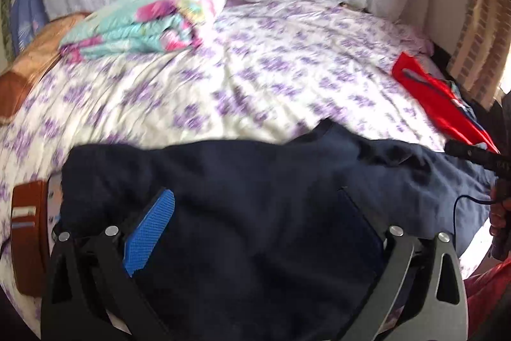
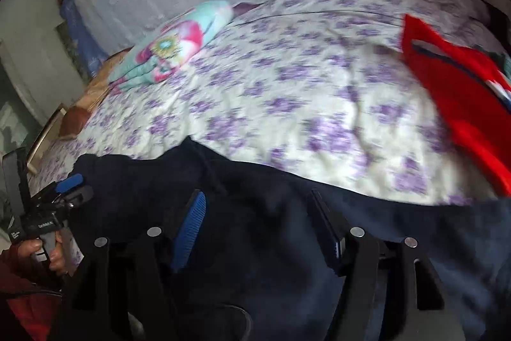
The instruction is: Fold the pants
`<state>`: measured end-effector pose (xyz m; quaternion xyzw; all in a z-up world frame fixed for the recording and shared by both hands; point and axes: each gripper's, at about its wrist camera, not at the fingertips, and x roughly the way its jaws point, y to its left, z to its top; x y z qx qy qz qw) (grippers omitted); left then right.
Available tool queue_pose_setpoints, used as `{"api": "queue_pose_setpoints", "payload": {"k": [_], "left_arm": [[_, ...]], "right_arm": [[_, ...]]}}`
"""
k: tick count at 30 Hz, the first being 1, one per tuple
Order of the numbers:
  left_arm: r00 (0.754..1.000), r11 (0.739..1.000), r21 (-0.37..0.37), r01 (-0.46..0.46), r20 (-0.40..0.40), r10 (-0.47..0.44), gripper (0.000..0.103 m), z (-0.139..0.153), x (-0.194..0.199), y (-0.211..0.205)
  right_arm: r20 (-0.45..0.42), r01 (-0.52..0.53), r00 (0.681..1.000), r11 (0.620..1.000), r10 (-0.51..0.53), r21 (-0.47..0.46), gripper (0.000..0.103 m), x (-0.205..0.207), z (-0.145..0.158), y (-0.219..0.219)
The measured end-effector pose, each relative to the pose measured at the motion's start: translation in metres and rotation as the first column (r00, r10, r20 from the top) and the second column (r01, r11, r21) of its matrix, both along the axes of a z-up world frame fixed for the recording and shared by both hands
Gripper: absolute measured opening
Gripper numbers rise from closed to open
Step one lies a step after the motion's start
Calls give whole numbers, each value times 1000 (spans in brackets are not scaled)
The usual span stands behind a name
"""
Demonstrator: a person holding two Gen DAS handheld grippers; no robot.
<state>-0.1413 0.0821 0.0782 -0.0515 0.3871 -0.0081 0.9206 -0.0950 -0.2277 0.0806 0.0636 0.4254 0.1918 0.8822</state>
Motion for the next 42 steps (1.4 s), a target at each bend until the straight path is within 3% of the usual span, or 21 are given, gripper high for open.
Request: {"api": "queue_pose_setpoints", "payload": {"k": [2, 4, 8, 11, 15, 16, 18, 19, 21, 25, 27, 29, 34, 37, 39, 42], "left_arm": [[998, 998, -2, 64, -2, -64, 98, 1, 11, -18], [992, 992, 1, 127, -27, -127, 98, -4, 23, -40], [966, 969, 6, 247, -75, -246, 98, -18, 36, -81], [941, 944, 34, 328, -102, -323, 98, -28, 40, -107], [919, 928, 66, 366, -180, -349, 98, -62, 49, -125], [918, 927, 70, 367, -189, -349, 99, -75, 50, -125], [935, 934, 72, 349, -98, -342, 99, -78, 38, -121], [935, 935, 68, 348, -98, -341, 99, -78, 37, -120], [934, 937, 54, 347, -111, -339, 99, -77, 39, -119], [937, 938, 62, 342, -102, -335, 99, -77, 36, -119], [937, 938, 61, 342, -101, -335, 99, -77, 36, -119], [937, 938, 61, 342, -102, -335, 99, -77, 37, -119], [935, 937, 76, 341, -136, -329, 99, -74, 40, -121], [940, 947, 84, 310, -178, -292, 99, -64, 43, -114], [959, 962, 91, 259, -140, -245, 99, -51, 39, -98], [985, 988, 44, 150, -95, -146, 99, -32, 32, -60]], "right_arm": [[-26, 172, 985, 983, -170, 70, 66, -27, -3, -62], [-61, 338, 941, 932, -333, 128, 66, -61, -7, -118], [-71, 585, 810, 797, -582, 150, 62, -127, -14, -196], [-108, 684, 728, 707, -677, 182, 62, -146, -25, -230], [-149, 719, 691, 652, -707, 239, 59, -135, -49, -251], [-153, 718, 692, 650, -706, 248, 58, -129, -53, -253], [-148, 711, 698, 653, -701, 259, 58, -116, -59, -251], [-142, 701, 707, 661, -692, 267, 58, -111, -60, -250], [-129, 666, 741, 695, -659, 271, 47, -99, -61, -245], [-124, 618, 784, 743, -609, 257, 42, -86, -60, -236], [-143, 630, 773, 725, -618, 277, 27, -88, -65, -241], [-185, 647, 758, 684, -626, 336, 24, -91, -72, -250], [-150, 626, 772, 701, -617, 340, 17, -88, -51, -235], [-67, 564, 816, 765, -574, 311, 15, -79, -20, -210], [-10, 494, 858, 820, -514, 288, 15, -69, 1, -186], [70, 336, 930, 912, -361, 236, 15, -48, 25, -130]]}}
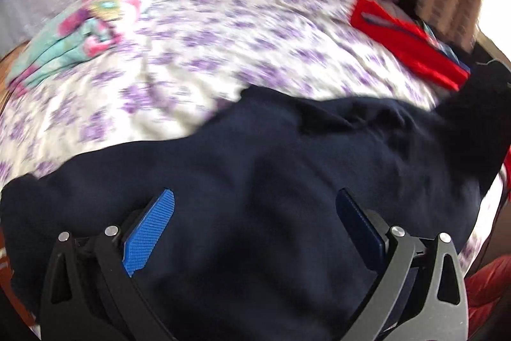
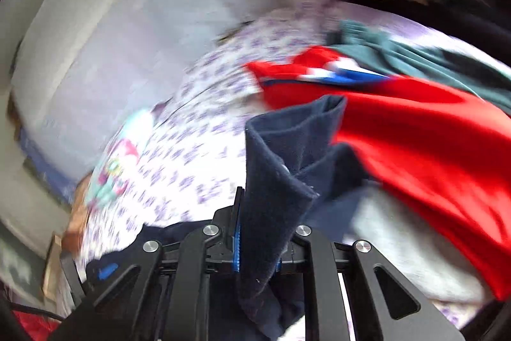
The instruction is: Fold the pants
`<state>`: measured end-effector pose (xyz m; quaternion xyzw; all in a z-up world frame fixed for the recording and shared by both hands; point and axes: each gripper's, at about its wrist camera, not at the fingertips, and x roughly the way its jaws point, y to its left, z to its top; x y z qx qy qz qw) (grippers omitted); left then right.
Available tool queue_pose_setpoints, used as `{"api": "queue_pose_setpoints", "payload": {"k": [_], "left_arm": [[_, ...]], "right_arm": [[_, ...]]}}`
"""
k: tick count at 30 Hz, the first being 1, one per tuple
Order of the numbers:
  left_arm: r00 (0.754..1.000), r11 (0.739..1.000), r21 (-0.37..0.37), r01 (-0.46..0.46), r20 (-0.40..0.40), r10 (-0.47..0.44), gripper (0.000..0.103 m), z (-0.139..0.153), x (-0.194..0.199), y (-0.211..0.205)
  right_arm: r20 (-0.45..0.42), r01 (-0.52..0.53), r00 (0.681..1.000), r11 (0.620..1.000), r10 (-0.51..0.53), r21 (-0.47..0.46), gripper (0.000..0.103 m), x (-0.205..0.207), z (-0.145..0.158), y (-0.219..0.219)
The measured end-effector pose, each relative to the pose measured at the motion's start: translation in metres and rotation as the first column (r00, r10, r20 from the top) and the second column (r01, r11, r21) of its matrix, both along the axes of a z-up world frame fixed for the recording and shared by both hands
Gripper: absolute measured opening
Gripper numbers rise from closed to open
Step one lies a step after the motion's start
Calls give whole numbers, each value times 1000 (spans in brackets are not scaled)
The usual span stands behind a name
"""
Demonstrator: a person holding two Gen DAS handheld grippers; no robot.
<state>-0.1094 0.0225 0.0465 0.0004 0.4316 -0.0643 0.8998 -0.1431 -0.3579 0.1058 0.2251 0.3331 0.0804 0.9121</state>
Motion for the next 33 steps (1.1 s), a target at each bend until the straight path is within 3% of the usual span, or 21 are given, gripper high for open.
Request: {"api": "queue_pose_setpoints", "payload": {"k": [3, 5, 6, 8, 9, 10, 13, 15, 20, 21, 23, 24, 26, 29, 30, 31, 33], "left_arm": [[993, 990, -72, -121, -2, 121, 99, 11, -12, 43], [983, 977, -113, -183, -11, 183, 99, 13, -23, 66], [976, 967, -133, -219, -21, 218, 99, 13, -29, 80], [964, 950, -159, -268, -39, 265, 99, 12, -40, 97], [958, 943, -169, -288, -50, 284, 99, 10, -46, 105], [953, 937, -172, -303, -59, 297, 99, 9, -51, 108], [944, 925, -188, -330, -76, 321, 98, 5, -64, 119], [948, 928, -195, -318, -69, 311, 98, 5, -69, 120], [955, 944, -148, -295, -65, 289, 98, 4, -69, 114], [955, 943, -154, -297, -64, 290, 98, 5, -69, 114], [953, 939, -165, -302, -61, 296, 98, 6, -69, 116], [952, 937, -170, -305, -60, 299, 98, 6, -70, 116], [951, 935, -173, -309, -59, 303, 98, 7, -70, 116], [951, 936, -167, -310, -57, 304, 98, 7, -71, 115], [949, 934, -168, -314, -58, 309, 98, 7, -72, 115], [948, 933, -167, -318, -58, 312, 98, 7, -72, 116], [947, 933, -160, -322, -58, 317, 98, 9, -74, 115]], "right_arm": [[14, -242, 969, 955, 248, -174, 15, 15, 8, 80], [-30, -428, 901, 876, 433, -223, 15, 18, -4, 137], [-72, -523, 850, 823, 521, -221, 16, 18, -14, 161], [-234, -721, 692, 670, 682, -178, 16, 15, -51, 208], [-281, -749, 660, 637, 697, -183, 16, 12, -64, 218], [-299, -750, 658, 635, 691, -185, 17, 8, -70, 221], [-236, -700, 704, 710, 670, -73, 25, 6, -51, 194], [-191, -669, 733, 743, 653, -27, 48, 6, -30, 173], [-159, -670, 728, 741, 666, 35, 57, 16, -5, 159], [-152, -662, 738, 749, 657, 24, 58, 17, -4, 159], [-198, -599, 796, 790, 572, -129, 58, 24, -8, 163], [-238, -568, 820, 792, 521, -223, 54, 31, -18, 169], [-304, -577, 809, 776, 502, -253, 39, 39, -38, 175], [-379, -611, 762, 777, 525, -153, 31, 60, -79, 198], [-394, -621, 750, 770, 531, -147, 31, 65, -90, 207], [-387, -617, 761, 765, 520, -184, 33, 66, -97, 217], [-367, -639, 755, 735, 543, -226, 38, 65, -92, 229]]}}
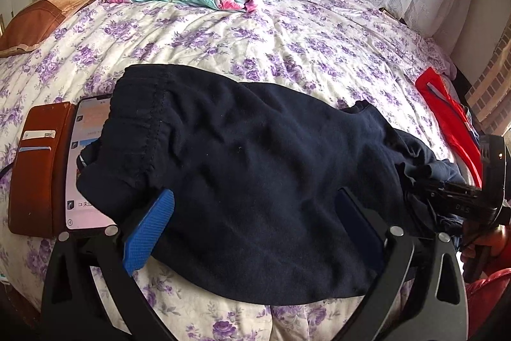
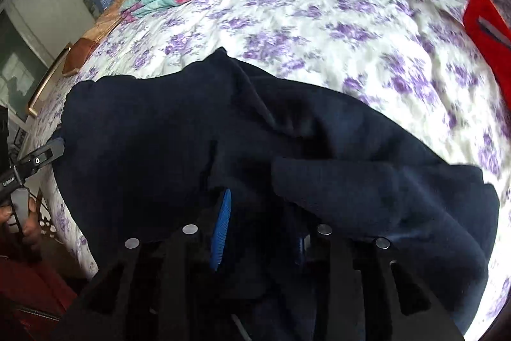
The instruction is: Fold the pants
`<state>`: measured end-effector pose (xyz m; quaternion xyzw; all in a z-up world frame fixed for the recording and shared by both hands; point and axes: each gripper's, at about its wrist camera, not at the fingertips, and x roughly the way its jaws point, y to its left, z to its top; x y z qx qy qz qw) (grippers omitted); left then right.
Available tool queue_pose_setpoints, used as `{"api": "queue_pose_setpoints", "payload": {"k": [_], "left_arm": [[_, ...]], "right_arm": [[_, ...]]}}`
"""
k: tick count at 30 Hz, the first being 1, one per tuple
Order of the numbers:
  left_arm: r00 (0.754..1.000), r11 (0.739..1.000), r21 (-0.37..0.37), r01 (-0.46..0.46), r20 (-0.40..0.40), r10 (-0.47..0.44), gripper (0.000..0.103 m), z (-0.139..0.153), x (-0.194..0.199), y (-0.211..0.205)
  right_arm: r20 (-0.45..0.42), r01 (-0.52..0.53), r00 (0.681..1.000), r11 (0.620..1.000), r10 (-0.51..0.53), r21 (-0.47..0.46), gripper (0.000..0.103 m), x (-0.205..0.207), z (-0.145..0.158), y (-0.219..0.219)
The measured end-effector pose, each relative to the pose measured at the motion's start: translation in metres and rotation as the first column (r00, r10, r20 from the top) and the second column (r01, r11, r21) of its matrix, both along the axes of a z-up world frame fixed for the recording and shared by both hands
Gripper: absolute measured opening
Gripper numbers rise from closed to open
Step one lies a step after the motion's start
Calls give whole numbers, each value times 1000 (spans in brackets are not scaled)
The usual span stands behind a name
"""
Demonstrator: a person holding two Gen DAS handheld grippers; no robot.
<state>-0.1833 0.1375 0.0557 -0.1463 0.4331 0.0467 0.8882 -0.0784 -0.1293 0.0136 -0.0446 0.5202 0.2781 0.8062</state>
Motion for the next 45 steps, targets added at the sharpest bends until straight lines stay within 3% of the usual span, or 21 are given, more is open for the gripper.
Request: {"api": "queue_pose_setpoints", "payload": {"k": [3, 5, 7, 9, 10, 11, 12, 14, 18, 21, 23, 24, 27, 29, 38, 45], "left_arm": [[1000, 1000, 10, -9, 1, 8, 98, 4, -9, 0], [1000, 1000, 14, -25, -7, 25, 98, 5, -16, 4], [999, 999, 2, -53, -4, 53, 98, 7, -25, 11], [996, 995, -37, -90, -9, 90, 98, 6, -34, 20], [994, 993, -60, -104, -15, 104, 98, 4, -36, 24], [992, 989, -86, -122, -23, 120, 98, 1, -39, 29], [989, 983, -112, -145, -35, 142, 98, -2, -42, 34], [983, 972, -145, -184, -46, 179, 98, -7, -47, 42], [969, 938, -245, -246, -57, 239, 98, -19, -54, 58], [967, 920, -300, -252, -45, 250, 98, -24, -50, 62], [968, 919, -310, -245, -18, 252, 98, -22, -44, 63], [966, 918, -313, -244, 2, 258, 98, -19, -41, 64], [958, 906, -339, -255, 39, 284, 98, -14, -35, 74], [952, 893, -359, -271, 39, 305, 98, -15, -30, 84], [937, 867, -386, -314, 23, 349, 98, -20, -30, 117], [947, 907, -316, -277, 70, 314, 98, -24, -16, 108]], "right_arm": [[-6, -29, 1000, 998, 29, 59, 37, -8, 20, -10], [80, -50, 996, 993, 42, 107, 37, -24, 47, -19], [121, -68, 991, 995, 58, 73, 41, -30, 54, -21], [65, -46, 997, 999, 45, 26, 48, -23, 32, -19], [-16, -27, 1000, 999, 26, -20, 49, -14, 7, -17], [-10, -15, 1000, 1000, 14, -24, 50, -13, -3, -17], [40, -24, 999, 1000, 24, -12, 59, -15, 0, -13], [43, -48, 998, 997, 51, -62, 59, -17, 6, -1], [172, -107, 980, 994, 102, 17, 61, -32, 37, 4], [111, -90, 989, 991, 101, -98, 66, -23, 15, 8], [58, -60, 996, 992, 67, -115, 71, -14, -2, 7], [79, -69, 994, 995, 75, -78, 82, -17, 0, 7], [112, -124, 984, 981, 141, -150, 90, -27, -2, 19], [132, -141, 977, 974, 165, -178, 93, -30, -4, 24], [154, -151, 974, 983, 165, -101, 100, -29, -9, 16], [154, -148, 975, 985, 160, -89, 100, -32, -8, 15]]}}
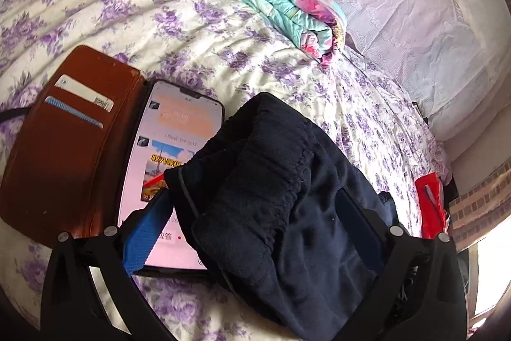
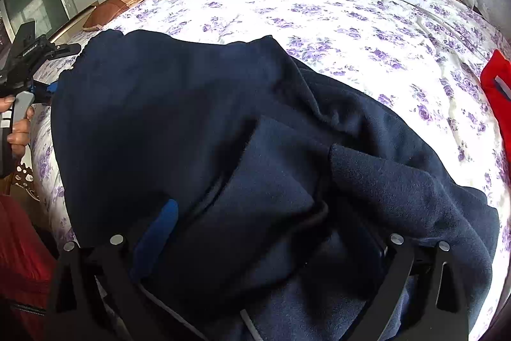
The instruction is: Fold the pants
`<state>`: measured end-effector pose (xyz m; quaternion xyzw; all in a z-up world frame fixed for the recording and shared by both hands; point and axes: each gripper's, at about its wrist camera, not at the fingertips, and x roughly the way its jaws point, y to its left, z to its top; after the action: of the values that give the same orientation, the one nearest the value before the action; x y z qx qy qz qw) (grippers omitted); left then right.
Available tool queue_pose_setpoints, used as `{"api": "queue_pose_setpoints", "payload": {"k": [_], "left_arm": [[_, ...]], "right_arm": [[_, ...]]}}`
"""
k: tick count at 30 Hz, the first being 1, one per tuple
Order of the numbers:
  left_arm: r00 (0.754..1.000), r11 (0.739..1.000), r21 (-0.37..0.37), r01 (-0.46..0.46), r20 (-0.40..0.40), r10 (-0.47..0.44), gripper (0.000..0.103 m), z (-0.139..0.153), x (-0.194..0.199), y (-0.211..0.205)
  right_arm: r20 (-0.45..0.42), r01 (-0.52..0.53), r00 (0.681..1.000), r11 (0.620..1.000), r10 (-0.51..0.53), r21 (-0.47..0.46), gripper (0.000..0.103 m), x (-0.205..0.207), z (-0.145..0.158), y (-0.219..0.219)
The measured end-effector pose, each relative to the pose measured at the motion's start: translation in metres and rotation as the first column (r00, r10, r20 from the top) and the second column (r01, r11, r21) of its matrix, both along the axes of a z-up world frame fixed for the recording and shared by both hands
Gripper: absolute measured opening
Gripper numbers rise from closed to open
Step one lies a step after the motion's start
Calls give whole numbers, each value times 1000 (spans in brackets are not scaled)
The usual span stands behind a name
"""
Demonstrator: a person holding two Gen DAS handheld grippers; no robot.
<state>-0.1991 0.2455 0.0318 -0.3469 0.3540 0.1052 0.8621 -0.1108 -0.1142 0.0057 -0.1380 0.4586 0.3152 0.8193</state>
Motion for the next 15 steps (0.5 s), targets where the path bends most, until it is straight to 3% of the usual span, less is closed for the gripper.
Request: {"api": "queue_pose_setpoints", "payload": {"k": [3, 6, 8, 12, 14, 15], "left_arm": [[1000, 999, 30, 13, -1, -13, 98, 0, 1, -1], [1000, 999, 51, 2, -16, -1, 98, 2, 1, 3], [1000, 1000, 21, -17, -4, 17, 98, 1, 0, 8], [1000, 1000, -13, -21, 7, 21, 98, 0, 3, 9], [1000, 1000, -14, -13, 9, 13, 85, 0, 6, 8], [1000, 1000, -16, -13, 6, 13, 67, -1, 6, 9]], "right_arm": [[-19, 34, 999, 999, -33, 11, 97, 1, 11, -2], [54, 104, 992, 986, -111, 127, 96, 1, 39, -18], [69, 155, 983, 975, -168, 160, 96, 7, 46, -30], [-8, 267, 963, 957, -268, 114, 97, 25, 30, -43], [-17, 281, 959, 950, -282, 134, 97, 25, 27, -47], [-12, 282, 959, 950, -283, 137, 97, 25, 29, -47]]}}
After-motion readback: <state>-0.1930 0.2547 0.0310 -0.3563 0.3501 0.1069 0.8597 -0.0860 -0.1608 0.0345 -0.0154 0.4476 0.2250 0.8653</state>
